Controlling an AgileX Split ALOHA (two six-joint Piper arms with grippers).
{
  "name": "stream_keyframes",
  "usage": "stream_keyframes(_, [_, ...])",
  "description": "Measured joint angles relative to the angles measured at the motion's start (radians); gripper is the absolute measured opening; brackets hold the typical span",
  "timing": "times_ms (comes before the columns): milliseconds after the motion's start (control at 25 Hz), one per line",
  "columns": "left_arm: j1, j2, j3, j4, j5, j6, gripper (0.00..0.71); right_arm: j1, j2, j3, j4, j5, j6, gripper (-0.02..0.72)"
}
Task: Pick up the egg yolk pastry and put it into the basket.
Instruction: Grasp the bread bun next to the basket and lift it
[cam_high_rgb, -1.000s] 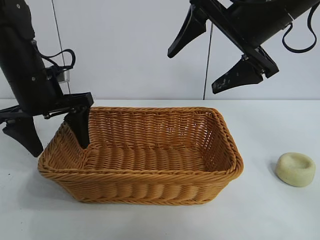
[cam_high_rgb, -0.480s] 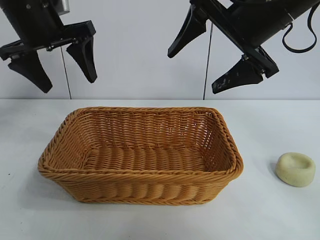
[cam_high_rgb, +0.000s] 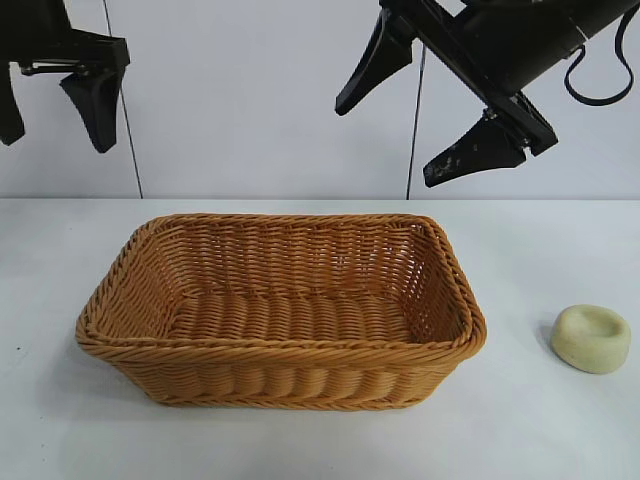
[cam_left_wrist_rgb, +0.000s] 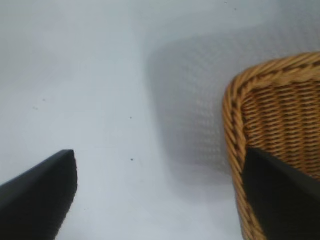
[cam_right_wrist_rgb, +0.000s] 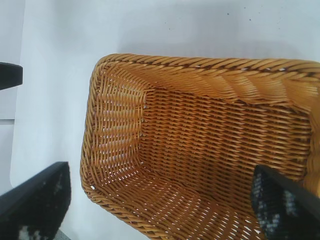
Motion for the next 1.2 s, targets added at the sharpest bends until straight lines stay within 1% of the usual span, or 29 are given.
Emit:
stream_keyframes(160, [0.004, -0.037, 0.016, -0.001, 0.0, 0.0, 0.647, 0.0, 0.0, 0.0, 0.0, 0.0, 0.0, 0.696])
stream_keyframes(280, [0.004, -0.118, 0.079, 0.003, 0.0, 0.0, 0.647, 0.0, 0.0, 0.0, 0.0, 0.0, 0.0, 0.696])
stream_keyframes(360, [0.004, -0.189, 0.147, 0.014, 0.0, 0.0, 0.647, 0.0, 0.0, 0.0, 0.0, 0.0, 0.0, 0.696])
stream_keyframes(560, [0.004, -0.438, 0.362, 0.029, 0.001, 0.0, 0.647, 0.0, 0.0, 0.0, 0.0, 0.0, 0.0, 0.696])
stream_keyframes(960, [0.004, -1.012, 0.874, 0.029, 0.005, 0.0, 0.647, 0.0, 0.0, 0.0, 0.001, 0.0, 0.004, 0.696])
stream_keyframes(1120, [0.004, -1.244, 1.046, 0.029, 0.006, 0.0, 0.647, 0.0, 0.0, 0.0, 0.001, 0.0, 0.004, 0.696])
stream_keyframes(1200, [0.004, -1.351, 1.108, 0.023, -0.015, 0.0, 0.647, 0.0, 0.0, 0.0, 0.001, 0.0, 0.004, 0.696])
